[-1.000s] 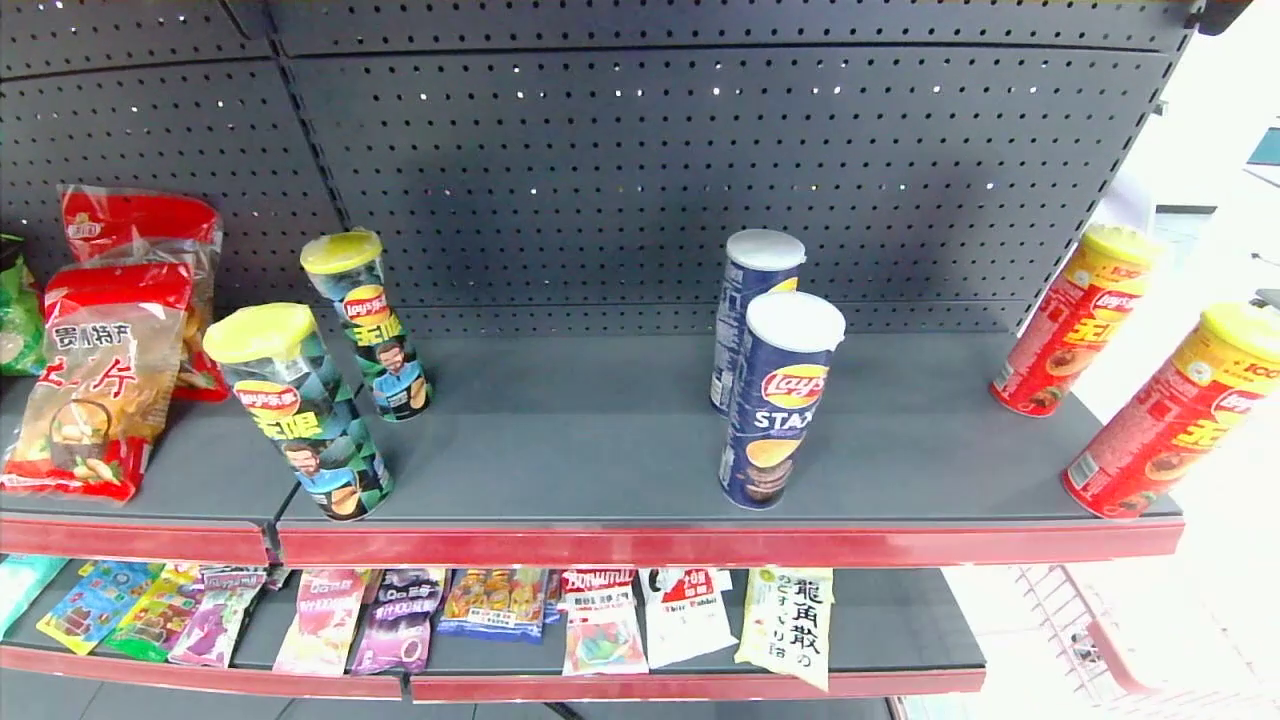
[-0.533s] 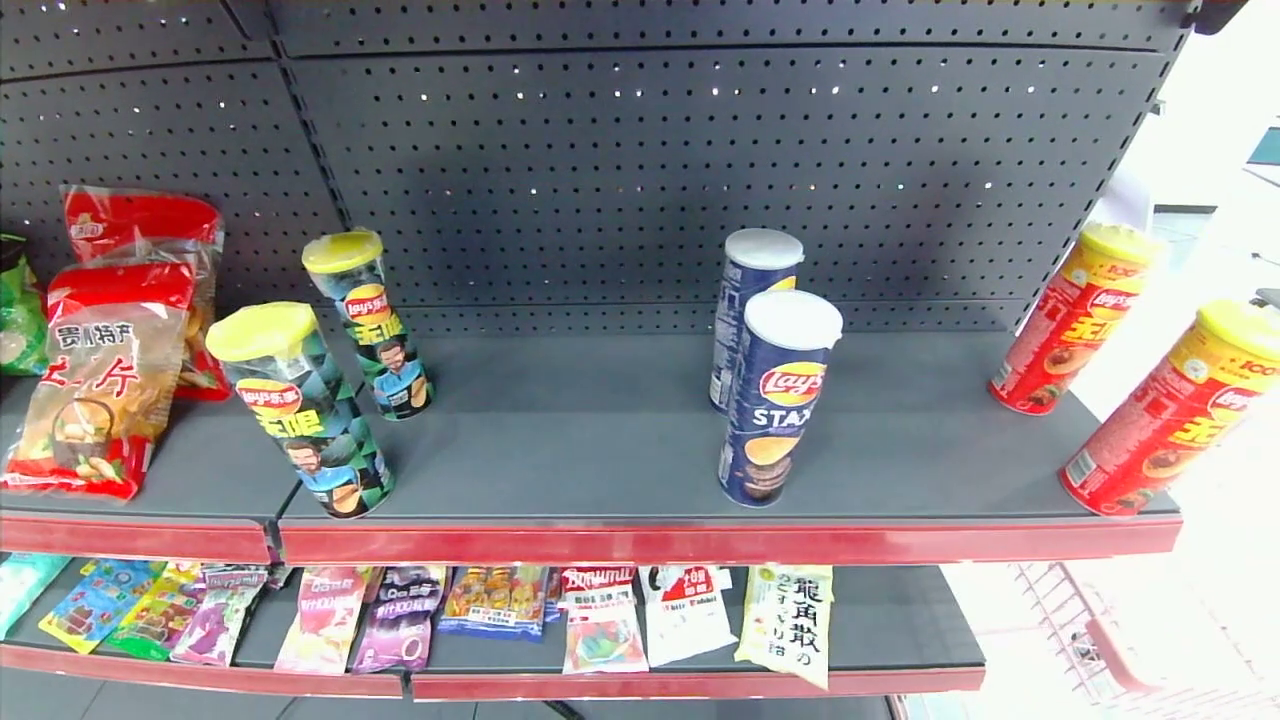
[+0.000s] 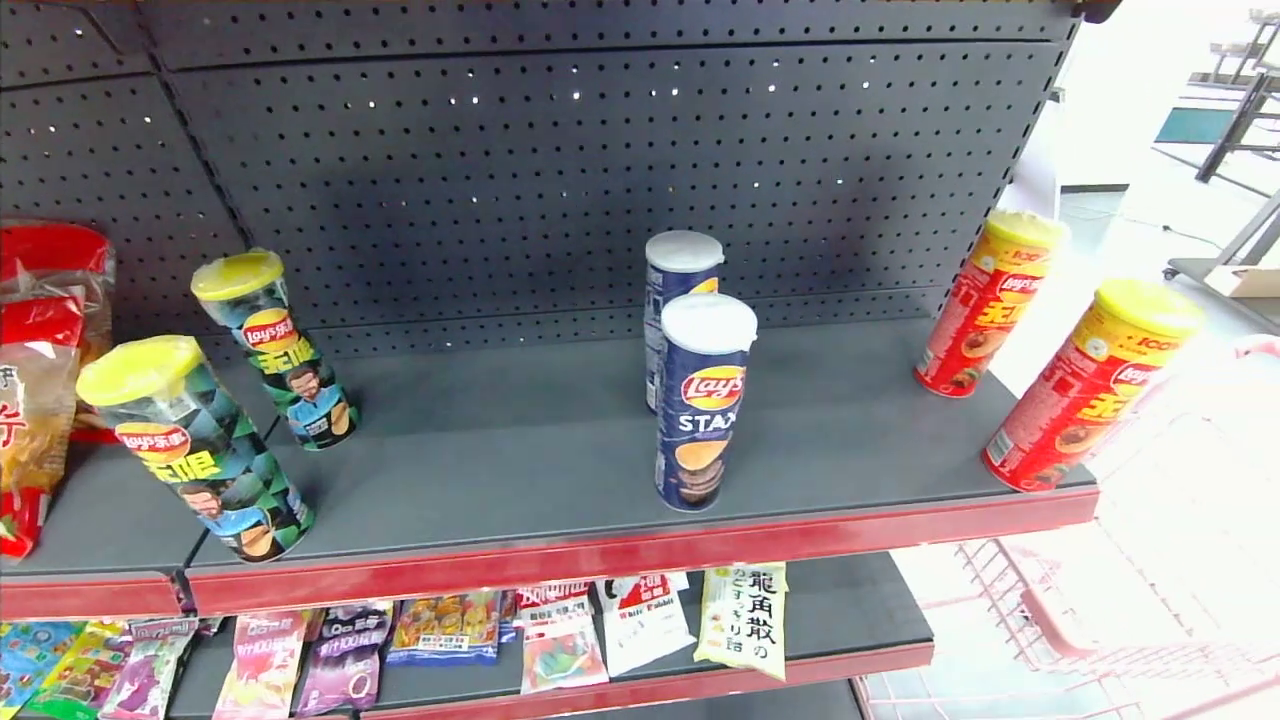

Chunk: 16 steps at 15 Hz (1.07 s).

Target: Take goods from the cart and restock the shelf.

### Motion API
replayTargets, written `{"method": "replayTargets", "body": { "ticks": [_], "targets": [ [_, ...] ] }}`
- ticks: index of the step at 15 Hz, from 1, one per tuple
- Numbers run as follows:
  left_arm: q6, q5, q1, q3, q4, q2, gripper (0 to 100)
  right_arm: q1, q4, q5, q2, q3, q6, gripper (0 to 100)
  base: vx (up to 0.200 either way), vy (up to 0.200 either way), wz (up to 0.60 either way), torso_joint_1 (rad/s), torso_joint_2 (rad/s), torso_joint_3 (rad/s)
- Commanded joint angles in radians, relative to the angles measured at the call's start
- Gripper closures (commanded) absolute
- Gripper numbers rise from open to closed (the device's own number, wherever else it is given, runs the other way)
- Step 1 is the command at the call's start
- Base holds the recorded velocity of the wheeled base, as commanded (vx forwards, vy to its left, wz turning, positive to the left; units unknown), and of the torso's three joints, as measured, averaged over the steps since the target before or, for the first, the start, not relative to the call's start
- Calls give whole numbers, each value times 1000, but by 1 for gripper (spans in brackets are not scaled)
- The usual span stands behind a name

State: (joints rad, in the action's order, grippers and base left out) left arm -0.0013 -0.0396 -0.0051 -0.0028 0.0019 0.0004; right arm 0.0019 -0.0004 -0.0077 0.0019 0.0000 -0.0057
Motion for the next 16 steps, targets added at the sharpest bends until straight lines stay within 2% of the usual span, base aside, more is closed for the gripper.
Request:
{"method": "replayTargets", "body": {
  "ticks": [1, 16],
  "targets": [
    [0, 0, 2, 0, 0, 0, 0, 1, 0, 0, 0, 0, 0, 0, 0, 0, 0, 0, 0, 0],
    [-2, -2, 2, 1, 0, 0, 0, 1, 0, -5, 0, 0, -2, 0, 0, 0, 0, 0, 0, 0]
  ]
}}
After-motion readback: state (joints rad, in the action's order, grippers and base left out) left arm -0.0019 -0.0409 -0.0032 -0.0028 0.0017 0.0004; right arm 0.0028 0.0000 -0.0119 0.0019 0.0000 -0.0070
